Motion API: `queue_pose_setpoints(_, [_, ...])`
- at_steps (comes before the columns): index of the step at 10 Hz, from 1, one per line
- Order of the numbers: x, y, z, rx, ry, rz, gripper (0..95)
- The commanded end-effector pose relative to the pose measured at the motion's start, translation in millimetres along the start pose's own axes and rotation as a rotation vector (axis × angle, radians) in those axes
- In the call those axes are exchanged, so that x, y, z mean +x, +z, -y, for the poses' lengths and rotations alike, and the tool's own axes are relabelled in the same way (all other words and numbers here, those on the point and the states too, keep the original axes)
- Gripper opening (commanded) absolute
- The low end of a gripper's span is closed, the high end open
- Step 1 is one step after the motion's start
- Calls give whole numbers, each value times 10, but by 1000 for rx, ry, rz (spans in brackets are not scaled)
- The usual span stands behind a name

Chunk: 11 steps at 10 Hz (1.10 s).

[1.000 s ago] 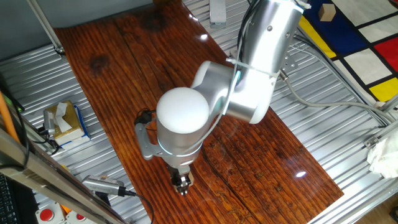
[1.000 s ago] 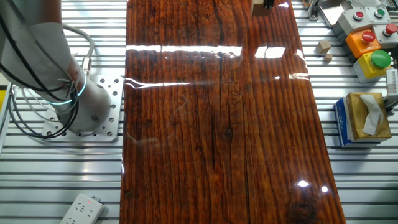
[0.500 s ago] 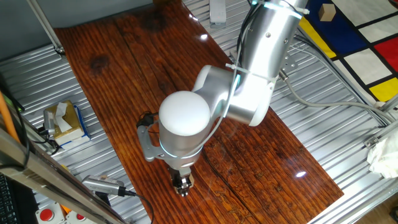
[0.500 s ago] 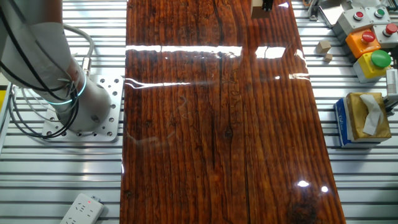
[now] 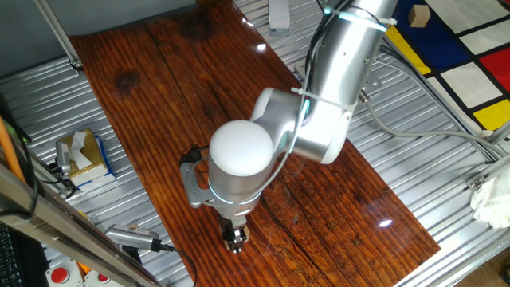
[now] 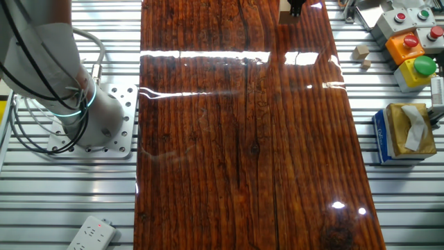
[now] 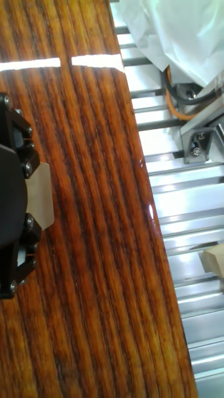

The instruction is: Pick up the small block on the left and move it to the right

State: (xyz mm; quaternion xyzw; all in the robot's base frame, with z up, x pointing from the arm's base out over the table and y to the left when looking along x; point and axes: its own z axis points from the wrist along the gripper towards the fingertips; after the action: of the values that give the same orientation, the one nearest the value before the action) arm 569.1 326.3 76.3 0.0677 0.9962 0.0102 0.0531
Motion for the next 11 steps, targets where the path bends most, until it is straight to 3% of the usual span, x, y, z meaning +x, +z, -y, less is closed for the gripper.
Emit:
queue_pose_setpoints(1, [5, 24, 0, 0, -1, 5, 0])
queue_pose_setpoints(7, [11, 33, -1, 3, 7, -12, 0])
queue_pose_setpoints(11, [17, 35, 0, 7, 27, -68, 0])
